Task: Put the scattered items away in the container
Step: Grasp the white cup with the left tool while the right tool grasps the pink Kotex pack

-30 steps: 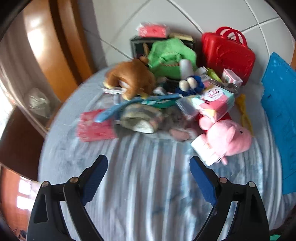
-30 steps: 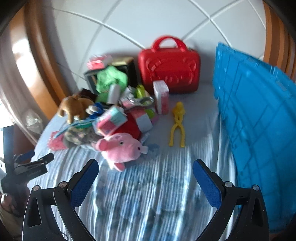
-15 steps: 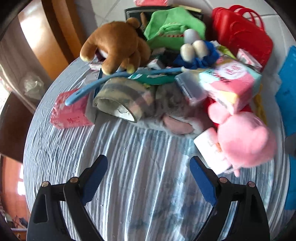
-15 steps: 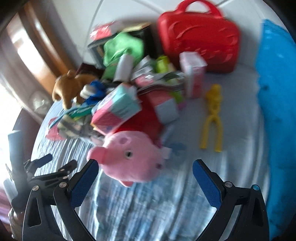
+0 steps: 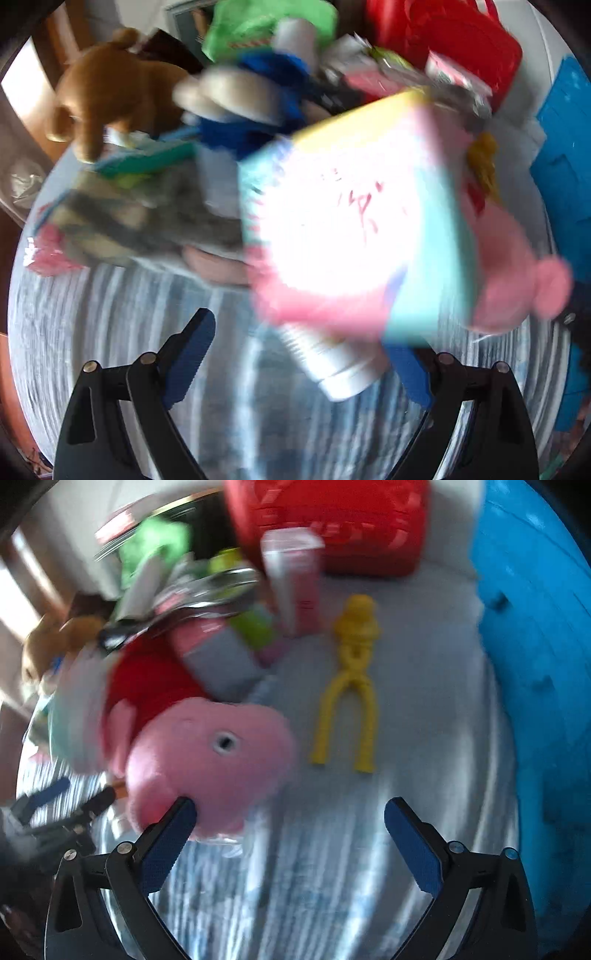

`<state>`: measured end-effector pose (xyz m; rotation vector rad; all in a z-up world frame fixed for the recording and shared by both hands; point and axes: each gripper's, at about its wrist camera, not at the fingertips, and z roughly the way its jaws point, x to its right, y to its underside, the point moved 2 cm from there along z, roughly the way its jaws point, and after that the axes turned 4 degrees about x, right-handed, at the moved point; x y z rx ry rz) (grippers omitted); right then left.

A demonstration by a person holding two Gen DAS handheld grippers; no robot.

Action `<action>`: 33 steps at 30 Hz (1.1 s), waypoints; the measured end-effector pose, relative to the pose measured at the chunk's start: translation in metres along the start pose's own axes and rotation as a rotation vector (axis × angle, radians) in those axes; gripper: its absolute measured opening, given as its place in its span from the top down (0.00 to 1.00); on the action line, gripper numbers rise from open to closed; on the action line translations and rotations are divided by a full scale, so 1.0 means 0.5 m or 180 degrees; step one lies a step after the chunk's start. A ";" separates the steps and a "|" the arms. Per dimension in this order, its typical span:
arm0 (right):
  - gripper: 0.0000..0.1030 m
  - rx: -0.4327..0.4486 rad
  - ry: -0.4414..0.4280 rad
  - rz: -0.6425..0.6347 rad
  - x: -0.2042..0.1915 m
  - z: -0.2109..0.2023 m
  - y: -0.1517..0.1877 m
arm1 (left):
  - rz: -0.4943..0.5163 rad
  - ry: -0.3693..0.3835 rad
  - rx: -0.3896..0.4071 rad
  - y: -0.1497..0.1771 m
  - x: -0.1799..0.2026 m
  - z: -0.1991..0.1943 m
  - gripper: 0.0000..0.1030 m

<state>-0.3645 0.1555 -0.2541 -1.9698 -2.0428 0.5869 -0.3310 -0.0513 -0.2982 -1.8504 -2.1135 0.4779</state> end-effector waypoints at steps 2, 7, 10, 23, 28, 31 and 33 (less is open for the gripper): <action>0.00 0.0034 -0.0004 0.0027 0.009 -0.007 0.000 | 0.0021 -0.0105 -0.0066 0.010 0.010 0.022 0.12; 0.00 0.0220 -0.0241 -0.0093 -0.016 -0.037 0.005 | -0.0122 -0.0198 -0.0178 0.044 -0.038 0.054 0.12; 0.00 0.0344 -0.0288 -0.0272 -0.038 -0.048 -0.007 | -0.0297 -0.0189 -0.0118 0.051 -0.076 0.051 0.11; 0.00 0.0304 -0.0596 -0.0653 -0.172 -0.046 -0.008 | -0.0296 -0.0256 0.0097 0.062 -0.146 -0.002 0.54; 0.11 0.0265 -0.0913 -0.0813 -0.254 -0.066 0.010 | -0.0416 -0.0369 0.0268 0.082 -0.214 -0.058 0.55; 0.25 0.0107 -0.1123 -0.0867 -0.319 -0.049 0.035 | -0.0508 -0.0443 0.0316 0.091 -0.261 -0.078 0.56; 0.25 -0.0013 -0.1181 -0.0831 -0.355 -0.027 0.051 | -0.0513 -0.0501 0.0315 0.092 -0.295 -0.088 0.56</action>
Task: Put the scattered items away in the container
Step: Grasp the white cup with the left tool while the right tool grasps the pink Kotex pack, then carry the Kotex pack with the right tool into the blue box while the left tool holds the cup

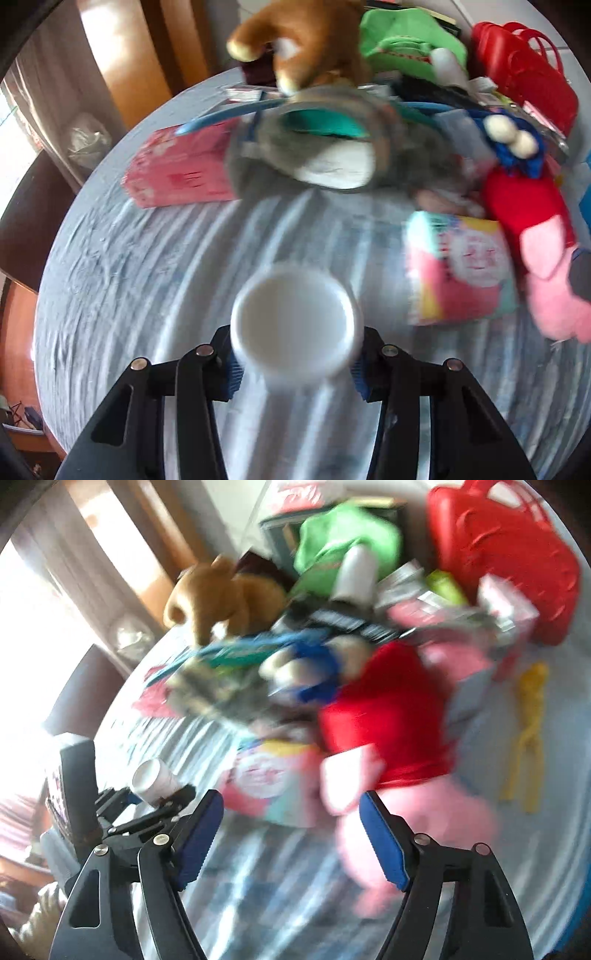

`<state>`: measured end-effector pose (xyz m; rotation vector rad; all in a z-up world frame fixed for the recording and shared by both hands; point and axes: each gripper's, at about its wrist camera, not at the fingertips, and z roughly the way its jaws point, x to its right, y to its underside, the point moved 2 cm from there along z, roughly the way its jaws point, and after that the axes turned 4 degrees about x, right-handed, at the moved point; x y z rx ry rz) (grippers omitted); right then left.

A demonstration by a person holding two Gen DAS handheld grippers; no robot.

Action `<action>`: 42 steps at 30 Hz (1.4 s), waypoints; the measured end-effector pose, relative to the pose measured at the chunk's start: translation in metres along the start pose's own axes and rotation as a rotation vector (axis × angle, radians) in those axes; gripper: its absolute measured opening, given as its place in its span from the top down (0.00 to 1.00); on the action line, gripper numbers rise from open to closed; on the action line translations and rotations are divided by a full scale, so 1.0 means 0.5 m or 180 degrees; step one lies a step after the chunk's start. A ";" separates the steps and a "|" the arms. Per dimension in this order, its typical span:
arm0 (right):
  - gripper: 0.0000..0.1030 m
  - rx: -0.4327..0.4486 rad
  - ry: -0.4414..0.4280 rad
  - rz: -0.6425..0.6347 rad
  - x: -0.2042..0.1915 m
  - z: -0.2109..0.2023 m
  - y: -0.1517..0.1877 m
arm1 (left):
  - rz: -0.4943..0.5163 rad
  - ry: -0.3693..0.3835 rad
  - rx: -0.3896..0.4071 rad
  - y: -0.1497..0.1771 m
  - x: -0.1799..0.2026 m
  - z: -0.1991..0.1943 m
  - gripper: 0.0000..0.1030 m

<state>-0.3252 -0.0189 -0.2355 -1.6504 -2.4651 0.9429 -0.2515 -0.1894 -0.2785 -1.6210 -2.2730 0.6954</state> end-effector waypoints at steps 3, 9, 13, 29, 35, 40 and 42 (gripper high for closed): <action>0.25 -0.0089 0.0024 0.0138 -0.026 0.055 0.012 | 0.0021 0.0082 0.0122 0.015 -0.013 0.038 0.56; 0.15 -0.0083 0.0480 0.0269 -0.052 0.143 0.037 | 0.0114 0.0212 0.0092 0.001 -0.054 0.103 0.56; 0.05 0.0006 0.0645 0.0272 -0.060 0.172 0.059 | 0.0058 0.0375 0.0096 0.034 -0.060 0.109 0.54; 0.00 0.0518 0.0834 0.0111 -0.073 0.193 0.128 | -0.0053 0.0645 0.0087 0.067 -0.101 0.116 0.44; 0.00 0.0366 0.0744 0.0184 -0.068 0.195 0.123 | -0.0095 0.0632 0.0238 0.055 -0.069 0.094 0.44; 0.05 0.0538 0.0692 0.0404 -0.061 0.193 0.125 | -0.0079 0.0469 0.0273 0.055 -0.059 0.103 0.55; 0.19 0.0577 0.0767 0.0281 -0.072 0.197 0.127 | -0.0030 0.0398 0.0301 0.054 -0.052 0.103 0.56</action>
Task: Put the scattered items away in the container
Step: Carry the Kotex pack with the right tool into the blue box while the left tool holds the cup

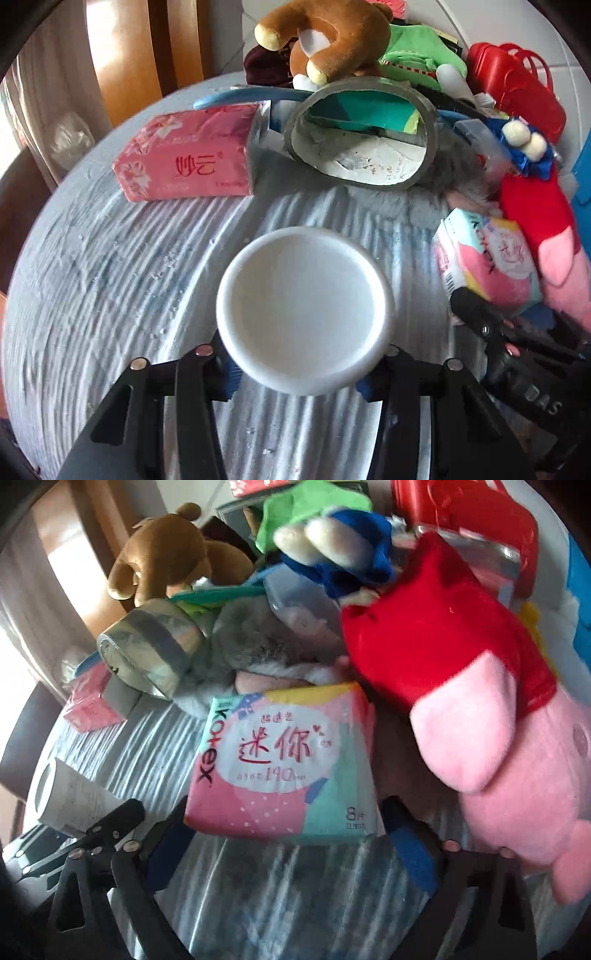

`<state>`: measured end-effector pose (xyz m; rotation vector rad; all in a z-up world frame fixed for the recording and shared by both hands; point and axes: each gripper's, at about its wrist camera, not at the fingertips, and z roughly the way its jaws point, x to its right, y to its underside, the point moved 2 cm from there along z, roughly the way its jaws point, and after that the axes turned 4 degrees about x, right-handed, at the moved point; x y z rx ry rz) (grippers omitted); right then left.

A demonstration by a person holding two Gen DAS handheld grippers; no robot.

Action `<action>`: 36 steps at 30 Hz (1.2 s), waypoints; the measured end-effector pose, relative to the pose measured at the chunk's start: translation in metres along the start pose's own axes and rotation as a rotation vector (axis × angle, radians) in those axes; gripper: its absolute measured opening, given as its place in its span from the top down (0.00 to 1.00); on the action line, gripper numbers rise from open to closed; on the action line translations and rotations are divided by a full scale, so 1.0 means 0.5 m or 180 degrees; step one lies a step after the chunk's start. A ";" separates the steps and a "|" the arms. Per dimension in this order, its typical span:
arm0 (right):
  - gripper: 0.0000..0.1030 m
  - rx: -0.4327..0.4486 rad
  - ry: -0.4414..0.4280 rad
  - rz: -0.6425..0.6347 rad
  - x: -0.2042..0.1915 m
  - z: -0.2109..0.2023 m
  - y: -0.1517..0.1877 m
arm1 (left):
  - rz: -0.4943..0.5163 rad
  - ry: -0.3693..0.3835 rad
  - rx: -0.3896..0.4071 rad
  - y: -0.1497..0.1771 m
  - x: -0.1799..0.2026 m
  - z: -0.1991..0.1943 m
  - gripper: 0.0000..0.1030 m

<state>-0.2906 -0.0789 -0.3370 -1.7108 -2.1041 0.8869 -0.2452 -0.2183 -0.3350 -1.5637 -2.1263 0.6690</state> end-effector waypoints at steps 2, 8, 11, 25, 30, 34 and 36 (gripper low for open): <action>0.22 -0.0020 0.0079 -0.0106 -0.014 -0.002 0.006 | 0.0008 -0.0015 -0.0041 0.002 -0.004 -0.002 0.56; 0.23 0.0072 -0.0048 -0.0051 -0.021 -0.076 0.012 | 0.0095 -0.0097 0.0112 -0.016 -0.005 -0.063 0.56; 0.23 0.0154 -0.0099 -0.0107 -0.028 -0.131 0.010 | 0.0120 -0.0105 0.0179 -0.022 -0.007 -0.111 0.56; 0.23 0.0878 0.0094 -0.0178 0.060 -0.511 -0.046 | 0.0249 0.0250 0.0844 -0.059 0.143 -0.404 0.56; 0.23 0.1254 0.0186 -0.0204 0.149 -0.683 -0.014 | 0.0323 0.0404 0.1171 -0.022 0.268 -0.542 0.56; 0.23 0.1487 0.0274 -0.0196 0.253 -0.822 0.043 | 0.0415 0.0526 0.1358 0.030 0.390 -0.646 0.56; 0.23 0.1569 0.0327 -0.0210 0.299 -0.878 0.070 | 0.0449 0.0574 0.1450 0.058 0.447 -0.693 0.56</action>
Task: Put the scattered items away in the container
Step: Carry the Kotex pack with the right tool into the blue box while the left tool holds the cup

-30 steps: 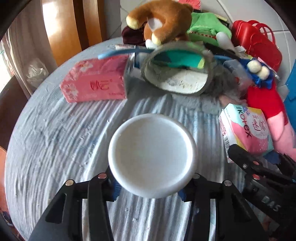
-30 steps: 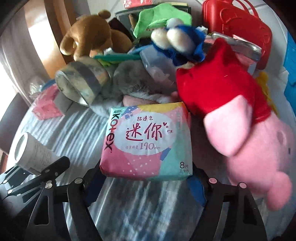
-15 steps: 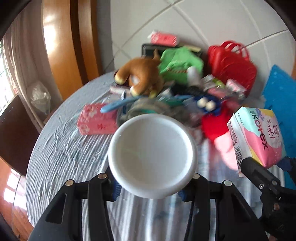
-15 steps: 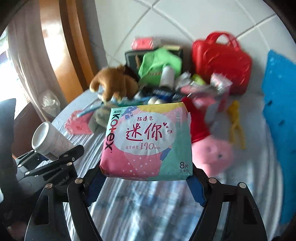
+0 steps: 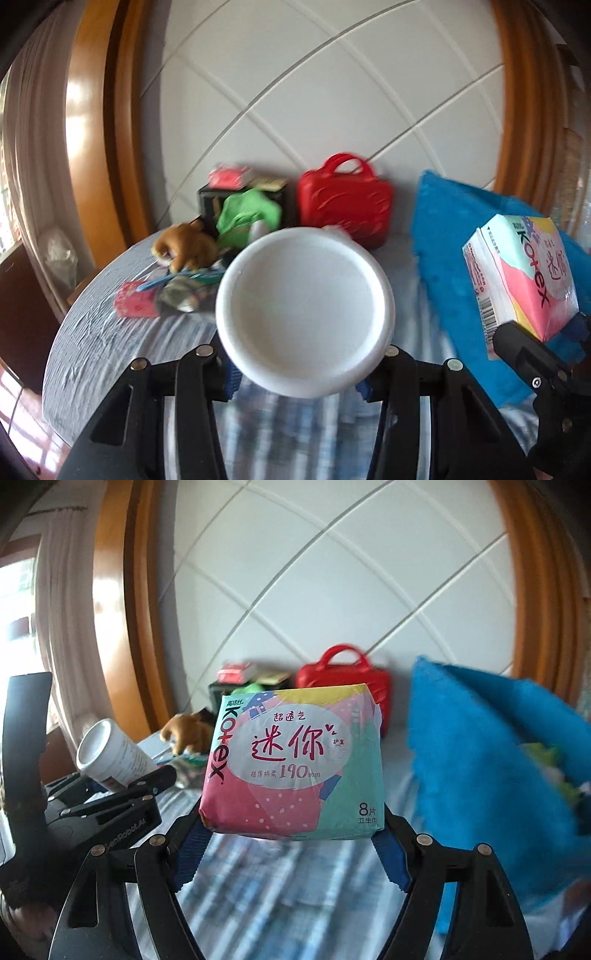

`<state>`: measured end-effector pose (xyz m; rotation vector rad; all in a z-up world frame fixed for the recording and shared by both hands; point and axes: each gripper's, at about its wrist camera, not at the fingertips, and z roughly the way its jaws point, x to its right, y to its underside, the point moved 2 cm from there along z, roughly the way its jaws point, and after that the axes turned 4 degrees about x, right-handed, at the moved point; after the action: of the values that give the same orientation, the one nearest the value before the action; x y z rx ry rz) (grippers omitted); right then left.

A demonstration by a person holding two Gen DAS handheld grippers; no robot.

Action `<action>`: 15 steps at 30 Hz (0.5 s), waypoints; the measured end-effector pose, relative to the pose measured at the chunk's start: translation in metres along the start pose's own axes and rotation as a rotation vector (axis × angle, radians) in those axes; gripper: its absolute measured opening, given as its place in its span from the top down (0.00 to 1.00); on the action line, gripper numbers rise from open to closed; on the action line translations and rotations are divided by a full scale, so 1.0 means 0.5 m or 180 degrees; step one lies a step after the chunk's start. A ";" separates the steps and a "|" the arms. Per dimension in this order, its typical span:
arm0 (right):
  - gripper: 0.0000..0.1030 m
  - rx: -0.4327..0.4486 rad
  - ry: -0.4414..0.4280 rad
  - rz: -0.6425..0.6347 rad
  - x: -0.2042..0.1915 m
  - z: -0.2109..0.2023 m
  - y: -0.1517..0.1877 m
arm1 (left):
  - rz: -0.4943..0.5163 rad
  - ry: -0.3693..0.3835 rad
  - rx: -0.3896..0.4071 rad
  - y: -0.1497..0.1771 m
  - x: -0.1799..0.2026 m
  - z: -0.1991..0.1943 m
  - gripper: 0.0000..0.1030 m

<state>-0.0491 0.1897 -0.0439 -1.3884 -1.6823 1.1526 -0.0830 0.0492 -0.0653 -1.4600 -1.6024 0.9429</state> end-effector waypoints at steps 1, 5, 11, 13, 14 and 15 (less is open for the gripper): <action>0.23 0.0042 0.0028 -0.0007 0.026 -0.030 0.000 | 0.0014 0.0029 0.0023 -0.002 0.024 -0.014 0.56; 0.23 0.0236 0.0153 0.0021 0.118 -0.129 -0.008 | 0.0151 0.0135 0.0112 -0.010 0.131 -0.070 0.55; 0.23 0.0461 0.0491 0.0178 0.246 -0.204 -0.031 | 0.0327 0.0378 0.0347 -0.056 0.237 -0.103 0.55; 0.23 0.0468 0.0688 0.0245 0.290 -0.214 -0.041 | 0.0334 0.0514 0.0434 -0.080 0.271 -0.104 0.55; 0.23 0.0440 0.0771 0.0300 0.317 -0.216 -0.046 | 0.0319 0.0597 0.0467 -0.091 0.287 -0.104 0.55; 0.23 0.0413 0.0846 0.0340 0.344 -0.219 -0.050 | 0.0305 0.0685 0.0492 -0.102 0.302 -0.103 0.55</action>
<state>0.0018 0.3797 0.0147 -1.4912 -1.3391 1.0621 -0.0682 0.1977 0.0110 -1.4861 -1.2865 0.9084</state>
